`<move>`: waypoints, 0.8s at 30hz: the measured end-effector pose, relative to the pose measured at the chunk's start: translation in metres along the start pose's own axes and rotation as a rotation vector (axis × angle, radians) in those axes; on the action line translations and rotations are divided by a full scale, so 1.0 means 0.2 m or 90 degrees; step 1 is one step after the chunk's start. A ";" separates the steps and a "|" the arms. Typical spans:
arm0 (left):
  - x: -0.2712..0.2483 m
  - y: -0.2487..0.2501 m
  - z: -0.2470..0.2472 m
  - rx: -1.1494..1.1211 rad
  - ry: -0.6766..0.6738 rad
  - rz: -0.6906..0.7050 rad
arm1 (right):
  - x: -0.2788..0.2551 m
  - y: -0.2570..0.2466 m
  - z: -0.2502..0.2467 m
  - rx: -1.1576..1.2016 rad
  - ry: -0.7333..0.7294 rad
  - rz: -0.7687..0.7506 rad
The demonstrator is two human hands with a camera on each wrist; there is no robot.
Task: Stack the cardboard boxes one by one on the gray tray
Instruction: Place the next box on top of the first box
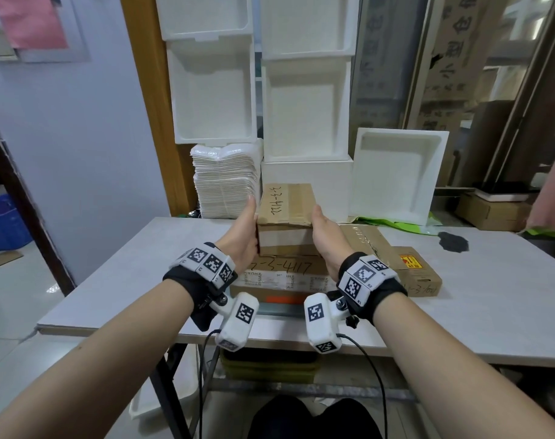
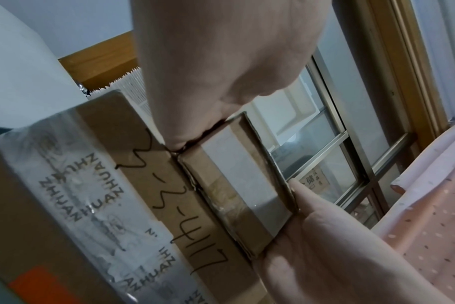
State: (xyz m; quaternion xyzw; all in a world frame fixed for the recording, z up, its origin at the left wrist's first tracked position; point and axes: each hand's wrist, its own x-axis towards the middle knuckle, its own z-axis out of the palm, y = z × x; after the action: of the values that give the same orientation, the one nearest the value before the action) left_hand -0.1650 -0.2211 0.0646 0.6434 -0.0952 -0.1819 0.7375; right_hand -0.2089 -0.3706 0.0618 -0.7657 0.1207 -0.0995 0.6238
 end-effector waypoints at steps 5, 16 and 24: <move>0.00 -0.01 0.02 0.018 -0.002 0.012 | 0.04 0.03 0.01 0.009 -0.002 -0.015; -0.01 -0.07 0.06 0.034 -0.001 0.027 | 0.06 0.03 -0.03 0.004 0.035 -0.034; 0.09 0.10 -0.10 0.035 0.066 -0.009 | 0.09 0.01 -0.06 -0.004 0.024 -0.047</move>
State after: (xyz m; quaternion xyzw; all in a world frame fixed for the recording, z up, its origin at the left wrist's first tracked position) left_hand -0.1369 -0.2076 0.0803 0.6724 -0.0572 -0.1506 0.7224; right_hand -0.1961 -0.3879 0.0624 -0.7696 0.1040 -0.1363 0.6151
